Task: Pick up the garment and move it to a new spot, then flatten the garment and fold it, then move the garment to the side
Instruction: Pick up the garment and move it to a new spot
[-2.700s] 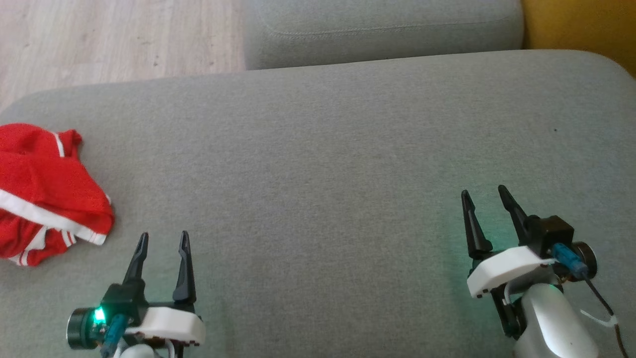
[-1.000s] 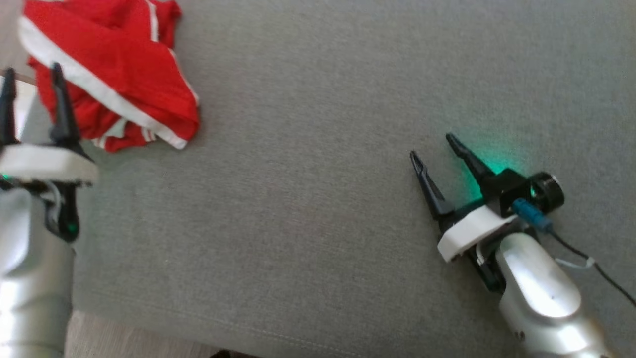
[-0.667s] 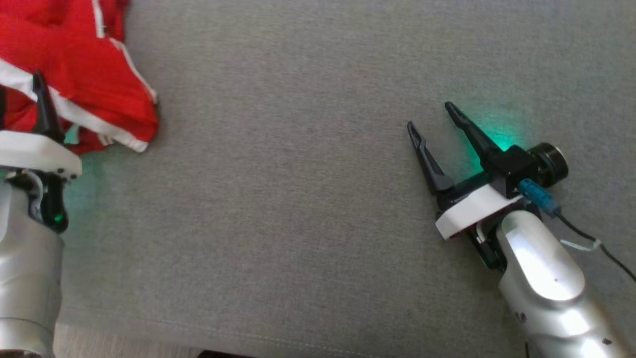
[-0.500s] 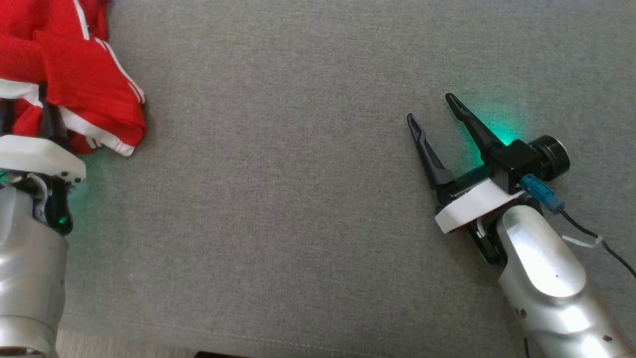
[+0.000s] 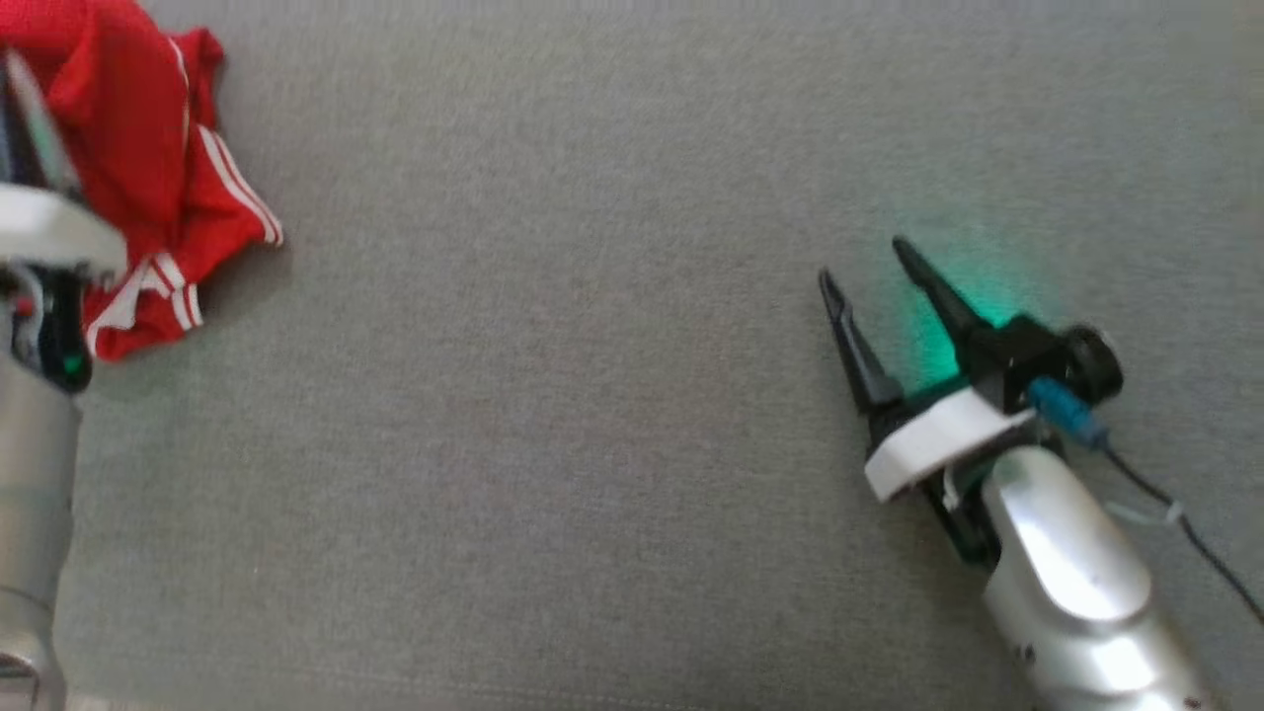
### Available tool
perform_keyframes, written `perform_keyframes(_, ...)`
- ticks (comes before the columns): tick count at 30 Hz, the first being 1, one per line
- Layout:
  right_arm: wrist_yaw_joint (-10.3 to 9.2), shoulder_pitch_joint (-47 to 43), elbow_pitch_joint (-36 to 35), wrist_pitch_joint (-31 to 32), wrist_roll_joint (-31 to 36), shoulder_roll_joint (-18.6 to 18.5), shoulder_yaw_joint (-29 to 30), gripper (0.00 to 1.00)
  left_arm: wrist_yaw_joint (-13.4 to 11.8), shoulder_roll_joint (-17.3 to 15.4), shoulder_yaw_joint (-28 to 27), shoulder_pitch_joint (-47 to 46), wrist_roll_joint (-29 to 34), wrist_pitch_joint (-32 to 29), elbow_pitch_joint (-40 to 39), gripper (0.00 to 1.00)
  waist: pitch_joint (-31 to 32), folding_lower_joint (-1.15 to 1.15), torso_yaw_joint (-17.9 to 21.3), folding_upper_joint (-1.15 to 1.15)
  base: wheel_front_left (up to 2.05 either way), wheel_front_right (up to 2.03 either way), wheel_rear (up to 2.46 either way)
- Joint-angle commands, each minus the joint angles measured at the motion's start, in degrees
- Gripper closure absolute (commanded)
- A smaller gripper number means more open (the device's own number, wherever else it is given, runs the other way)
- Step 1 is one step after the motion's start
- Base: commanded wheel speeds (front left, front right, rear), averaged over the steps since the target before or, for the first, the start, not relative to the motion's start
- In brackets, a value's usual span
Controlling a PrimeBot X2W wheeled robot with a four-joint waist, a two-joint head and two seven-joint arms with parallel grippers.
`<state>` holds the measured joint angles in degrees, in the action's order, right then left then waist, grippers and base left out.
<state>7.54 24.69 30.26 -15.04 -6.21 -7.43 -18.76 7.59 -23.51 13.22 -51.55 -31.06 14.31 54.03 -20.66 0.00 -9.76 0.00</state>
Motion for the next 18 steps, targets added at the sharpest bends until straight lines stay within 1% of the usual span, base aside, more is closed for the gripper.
perform_keyframes(1,-0.05,-1.2,-1.3,0.0,-0.5,1.1,-0.8,0.0,-0.1,-3.8,-0.9,-2.2,0.7,0.6,-2.8,1.0,2.1,0.0,1.4,0.0,0.0,0.0,0.0)
perform_keyframes(6,-0.05,-3.0,-1.1,0.0,-1.4,2.7,-0.6,0.0,-0.1,-3.3,2.7,-2.3,2.3,0.7,-11.2,1.0,5.8,0.0,4.8,0.0,0.0,0.0,0.0)
perform_keyframes(10,-0.05,-4.1,-1.4,0.0,-1.9,3.6,-0.6,0.0,-0.1,-1.4,6.9,-2.2,2.2,0.7,-16.7,1.0,8.0,0.0,8.8,0.0,0.0,0.0,0.0)
perform_keyframes(12,-0.05,-4.6,-1.5,0.0,-2.1,3.9,-0.5,0.0,-0.1,-0.1,9.1,-1.8,2.0,0.7,-18.8,1.0,8.7,0.0,10.9,0.0,0.0,0.0,0.0)
perform_keyframes(15,-0.05,-5.1,-1.7,0.0,-2.4,4.2,-1.0,0.0,-0.1,2.5,10.4,-0.9,1.2,0.7,-21.2,1.0,9.7,0.0,14.8,0.0,0.0,0.0,0.0)
perform_keyframes(16,-0.05,-5.5,-1.7,0.0,-2.5,4.3,-1.2,0.0,-0.1,4.6,12.3,0.5,0.8,0.7,-22.1,1.0,10.2,0.0,17.2,0.0,0.0,0.0,0.0)
perform_keyframes(18,-0.05,-6.0,-1.7,0.0,-2.7,4.4,-1.2,0.0,-0.1,7.0,14.2,2.1,0.0,0.7,-22.6,1.0,10.4,0.0,19.3,0.0,0.0,0.0,0.0)
